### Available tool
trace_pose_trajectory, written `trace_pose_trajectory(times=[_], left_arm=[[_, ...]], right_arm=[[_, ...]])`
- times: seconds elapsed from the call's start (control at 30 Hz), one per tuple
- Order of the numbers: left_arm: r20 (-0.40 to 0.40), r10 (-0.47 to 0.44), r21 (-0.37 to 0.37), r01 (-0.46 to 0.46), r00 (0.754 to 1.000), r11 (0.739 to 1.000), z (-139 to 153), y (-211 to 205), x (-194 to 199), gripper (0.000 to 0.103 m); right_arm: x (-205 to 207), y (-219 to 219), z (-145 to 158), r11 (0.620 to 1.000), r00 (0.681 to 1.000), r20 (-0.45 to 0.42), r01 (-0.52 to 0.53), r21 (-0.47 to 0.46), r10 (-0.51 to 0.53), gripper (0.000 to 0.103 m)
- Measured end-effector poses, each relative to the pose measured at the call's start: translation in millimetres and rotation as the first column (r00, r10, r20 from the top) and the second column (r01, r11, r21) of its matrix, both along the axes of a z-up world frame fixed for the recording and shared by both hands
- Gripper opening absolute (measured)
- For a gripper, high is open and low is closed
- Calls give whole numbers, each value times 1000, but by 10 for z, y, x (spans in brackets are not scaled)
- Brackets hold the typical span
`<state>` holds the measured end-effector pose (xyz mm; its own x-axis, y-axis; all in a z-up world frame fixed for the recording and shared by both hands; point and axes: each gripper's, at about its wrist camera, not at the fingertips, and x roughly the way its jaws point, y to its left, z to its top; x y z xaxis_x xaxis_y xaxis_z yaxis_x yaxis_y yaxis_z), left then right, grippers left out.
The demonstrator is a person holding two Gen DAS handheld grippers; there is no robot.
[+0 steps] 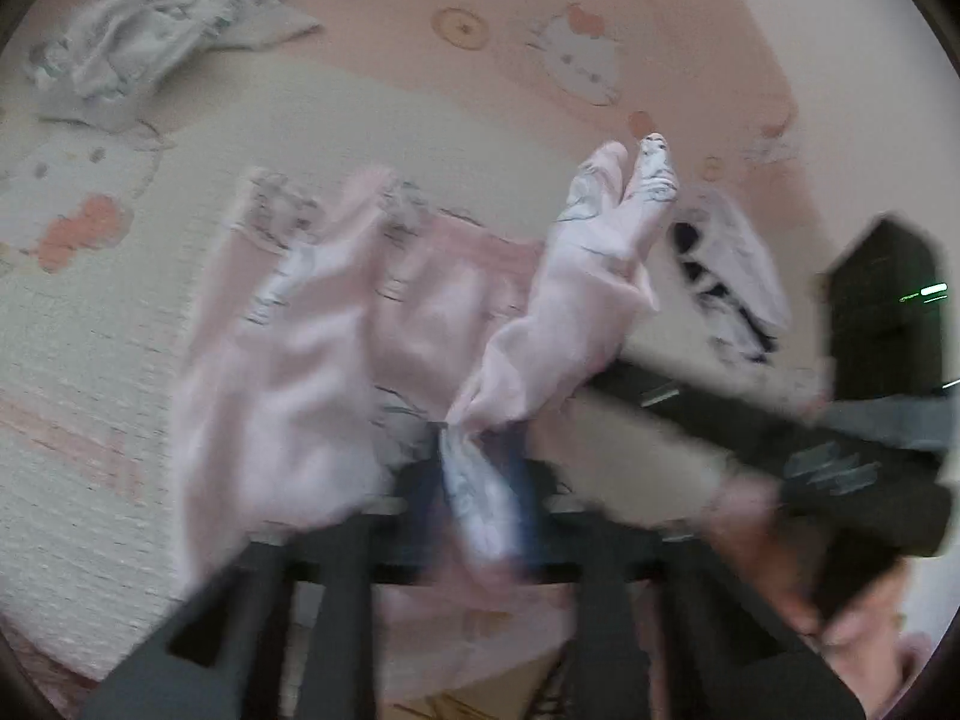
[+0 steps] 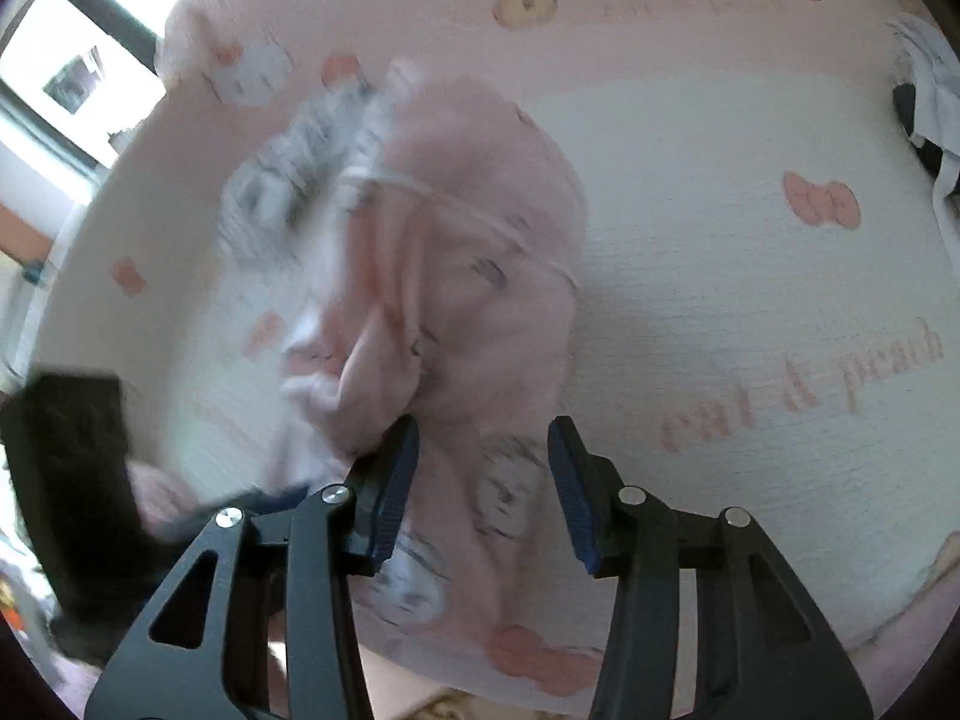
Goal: Fold clothes
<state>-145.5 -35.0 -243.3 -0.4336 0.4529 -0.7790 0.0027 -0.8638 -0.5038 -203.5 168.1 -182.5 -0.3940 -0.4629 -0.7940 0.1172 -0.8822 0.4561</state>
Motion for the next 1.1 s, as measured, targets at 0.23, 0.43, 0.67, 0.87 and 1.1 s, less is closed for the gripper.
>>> trace_pose_trajectory(times=[0.23, 0.43, 0.67, 0.87, 1.1], left_arm=[[-40, 102, 1, -102, 994, 995, 210, -494, 113, 1], [62, 77, 171, -86, 995, 981, 14, -623, 179, 4], [1, -46, 37, 46, 999, 998, 18, -45, 79, 50], [13, -81, -34, 81, 997, 996, -42, 63, 4, 14], [-58, 53, -40, -55, 997, 998, 297, -441, 298, 10]], right_arm=[[109, 46, 266, 997, 997, -66, 43, 63, -39, 49], [39, -151, 10, 991, 998, 42, 42, 125, -48, 50], [24, -226, -207, 993, 991, 129, 29, 111, -43, 50], [91, -71, -31, 986, 993, 82, 73, 148, -86, 51], [110, -83, 72, 984, 995, 46, 79, 158, -87, 51]])
